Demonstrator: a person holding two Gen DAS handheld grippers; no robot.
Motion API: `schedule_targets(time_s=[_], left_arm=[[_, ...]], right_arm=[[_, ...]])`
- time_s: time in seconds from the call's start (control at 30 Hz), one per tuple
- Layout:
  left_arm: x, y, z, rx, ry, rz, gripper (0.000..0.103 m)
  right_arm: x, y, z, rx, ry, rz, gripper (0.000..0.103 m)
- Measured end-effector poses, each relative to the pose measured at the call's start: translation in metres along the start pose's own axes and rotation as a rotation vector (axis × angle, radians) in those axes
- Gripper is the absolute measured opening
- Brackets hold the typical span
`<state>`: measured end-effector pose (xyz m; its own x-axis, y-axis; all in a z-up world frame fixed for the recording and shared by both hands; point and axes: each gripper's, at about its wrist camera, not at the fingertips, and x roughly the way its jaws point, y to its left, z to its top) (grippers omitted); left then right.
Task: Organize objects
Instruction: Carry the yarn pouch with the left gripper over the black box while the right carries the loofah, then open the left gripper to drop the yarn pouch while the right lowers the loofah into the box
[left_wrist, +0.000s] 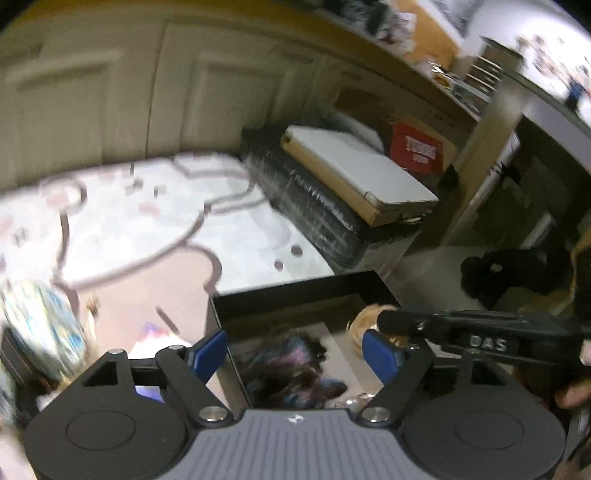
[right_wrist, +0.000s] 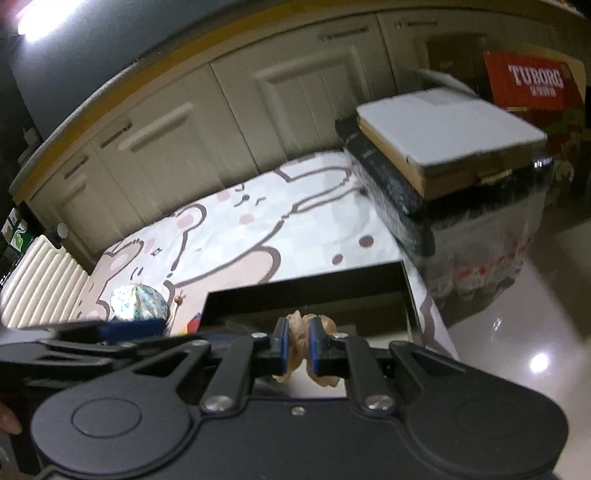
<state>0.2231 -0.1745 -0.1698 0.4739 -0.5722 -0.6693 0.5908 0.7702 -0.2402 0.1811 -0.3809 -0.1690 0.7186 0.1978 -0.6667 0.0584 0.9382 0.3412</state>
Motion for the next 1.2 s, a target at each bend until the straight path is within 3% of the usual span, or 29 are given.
schedule_targets(time_s=[0.1,0.3,0.53,0.87,1.2], left_arm=[[-0.001,-0.003,0.000,0.062,0.007,0.051,0.081],[0.010,0.016,-0.010,0.013,0.071,0.086,0.081],[0.006,0.041,-0.015,-0.077,0.069,0.119,0.081],[-0.005,0.053,-0.014,-0.110,0.048,0.138,0.081],[-0.008,0.060,-0.015,-0.134,0.036,0.142,0.081]], right_arm=[[0.007,-0.002,-0.003,0.008,0.021,-0.009,0.012],[0.013,-0.008,-0.006,0.010,0.032,-0.075,0.012],[0.005,0.011,0.001,0.008,0.026,0.152,0.012],[0.041,0.046,-0.030,-0.089,0.183,0.193,0.011],[-0.016,0.045,0.014,-0.126,-0.029,0.155,0.011]])
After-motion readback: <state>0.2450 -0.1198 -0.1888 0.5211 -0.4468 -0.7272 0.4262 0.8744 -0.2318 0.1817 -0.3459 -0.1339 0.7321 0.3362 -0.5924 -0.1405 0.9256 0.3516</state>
